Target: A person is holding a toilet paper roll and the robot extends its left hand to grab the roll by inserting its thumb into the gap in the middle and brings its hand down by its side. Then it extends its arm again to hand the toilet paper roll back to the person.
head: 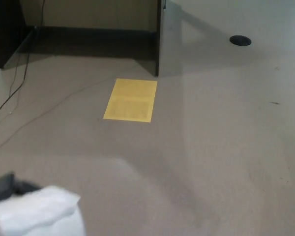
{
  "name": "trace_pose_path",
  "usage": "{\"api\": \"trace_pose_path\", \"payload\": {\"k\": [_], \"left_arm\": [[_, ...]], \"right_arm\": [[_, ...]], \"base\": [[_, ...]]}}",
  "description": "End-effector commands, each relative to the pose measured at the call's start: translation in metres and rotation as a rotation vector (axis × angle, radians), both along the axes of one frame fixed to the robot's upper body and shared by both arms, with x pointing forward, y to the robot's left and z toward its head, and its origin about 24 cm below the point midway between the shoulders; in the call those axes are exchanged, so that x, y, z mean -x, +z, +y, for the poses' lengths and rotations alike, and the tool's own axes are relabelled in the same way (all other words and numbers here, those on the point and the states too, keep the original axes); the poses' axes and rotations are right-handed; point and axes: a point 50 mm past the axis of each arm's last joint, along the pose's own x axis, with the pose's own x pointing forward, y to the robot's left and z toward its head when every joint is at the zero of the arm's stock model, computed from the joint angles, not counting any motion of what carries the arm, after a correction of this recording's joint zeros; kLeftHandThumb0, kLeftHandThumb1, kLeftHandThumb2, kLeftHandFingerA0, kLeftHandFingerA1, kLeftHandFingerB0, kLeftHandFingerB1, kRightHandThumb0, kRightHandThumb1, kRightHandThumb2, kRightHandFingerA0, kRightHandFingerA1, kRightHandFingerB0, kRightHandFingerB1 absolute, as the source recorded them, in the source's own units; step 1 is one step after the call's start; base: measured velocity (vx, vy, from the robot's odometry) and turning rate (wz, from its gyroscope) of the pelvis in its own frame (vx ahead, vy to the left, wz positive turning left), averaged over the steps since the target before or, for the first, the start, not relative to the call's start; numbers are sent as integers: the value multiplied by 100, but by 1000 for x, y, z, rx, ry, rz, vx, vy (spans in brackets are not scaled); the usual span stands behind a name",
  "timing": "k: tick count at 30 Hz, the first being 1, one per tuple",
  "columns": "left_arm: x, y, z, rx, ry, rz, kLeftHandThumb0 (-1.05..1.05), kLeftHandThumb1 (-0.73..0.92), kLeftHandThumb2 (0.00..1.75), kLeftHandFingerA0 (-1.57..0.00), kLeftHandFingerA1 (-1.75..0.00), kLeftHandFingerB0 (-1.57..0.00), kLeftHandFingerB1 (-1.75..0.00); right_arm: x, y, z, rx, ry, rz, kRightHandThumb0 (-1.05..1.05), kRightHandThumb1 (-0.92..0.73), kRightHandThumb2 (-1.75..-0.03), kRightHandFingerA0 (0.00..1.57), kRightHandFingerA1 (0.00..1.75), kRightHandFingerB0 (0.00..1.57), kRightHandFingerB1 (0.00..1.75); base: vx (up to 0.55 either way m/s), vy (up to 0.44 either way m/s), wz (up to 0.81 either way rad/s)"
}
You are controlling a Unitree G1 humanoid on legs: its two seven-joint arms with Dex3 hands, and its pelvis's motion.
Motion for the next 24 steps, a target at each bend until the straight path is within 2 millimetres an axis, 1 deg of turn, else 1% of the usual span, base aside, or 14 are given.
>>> {"api": "trace_pose_path", "payload": {"k": [1, 2, 3, 4, 5, 8, 10, 11, 13, 16, 17, 18, 22, 24], "left_arm": [[52, -52, 47, -85, 211, 97, 6, 69, 93, -86, -137, -78, -126], [64, -68, 53, -137, 242, 186, 8, 67, 92, -83, -135, -77, -128], [68, -72, 55, -167, 247, 218, 3, 73, 83, -80, -136, -75, -126], [72, -76, 57, -202, 248, 250, 3, 73, 83, -80, -136, -75, -126], [76, -82, 61, -254, 258, 285, -2, 78, 72, -82, -131, -75, -124], [87, -99, 74, -365, 314, 408, -12, 84, 64, -82, -130, -72, -123], [91, -104, 79, -377, 332, 467, -12, 82, 64, -83, -129, -75, -121], [90, -105, 80, -392, 331, 495, -13, 78, 64, -86, -129, -76, -112], [85, -106, 78, -393, 313, 485, -16, 77, 63, -90, -133, -72, -122], [78, -109, 77, -374, 305, 516, -15, 79, 64, -92, -136, -72, -125], [77, -111, 78, -373, 300, 530, -15, 77, 63, -87, -138, -70, -131], [75, -113, 76, -380, 286, 541, -16, 74, 65, -85, -146, -71, -135], [72, -117, 76, -391, 280, 577, -13, 77, 63, -84, -139, -70, -127], [69, -116, 76, -389, 275, 566, -13, 78, 64, -82, -141, -71, -127]], "right_arm": [[3, 2, -9, 18, -5, 4, -34, -67, -60, 75, 60, 59, 45], [5, 1, -9, 14, -15, 6, -35, -67, -60, 77, 64, 60, 46], [7, 0, -9, 15, -16, 11, -35, -68, -61, 75, 60, 59, 45], [9, -1, -9, 16, -15, 18, -35, -68, -61, 75, 60, 59, 45], [8, -1, -9, 21, -9, 18, -35, -67, -60, 74, 61, 58, 45], [4, 0, -6, 17, -7, 20, -35, -67, -61, 73, 58, 59, 45], [5, -1, -4, 17, -7, 25, -35, -68, -61, 73, 60, 59, 45], [5, -2, -5, 15, -10, 27, -35, -68, -61, 75, 62, 59, 45], [4, 0, -7, 25, -4, 21, -35, -67, -60, 74, 61, 59, 45], [2, 3, -11, 35, -8, 13, -35, -67, -60, 74, 58, 59, 45], [2, 3, -12, 35, -17, 11, -35, -68, -61, 76, 62, 59, 44], [3, 4, -15, 38, -30, 8, -35, -67, -61, 75, 61, 59, 44], [4, 6, -19, 40, -37, 1, -34, -67, -60, 78, 65, 59, 44], [2, 7, -20, 32, -46, -6, -34, -67, -60, 77, 64, 59, 44]], "base": [[0, 0, 0], [0, 0, 0], [0, 0, 0], [0, 0, 0], [0, 0, 0], [0, 0, 0], [0, 0, 0], [0, 0, 0], [0, 0, 0], [0, 0, 0], [0, 0, 0], [0, 0, 0], [0, 0, 0], [0, 0, 0]]}}
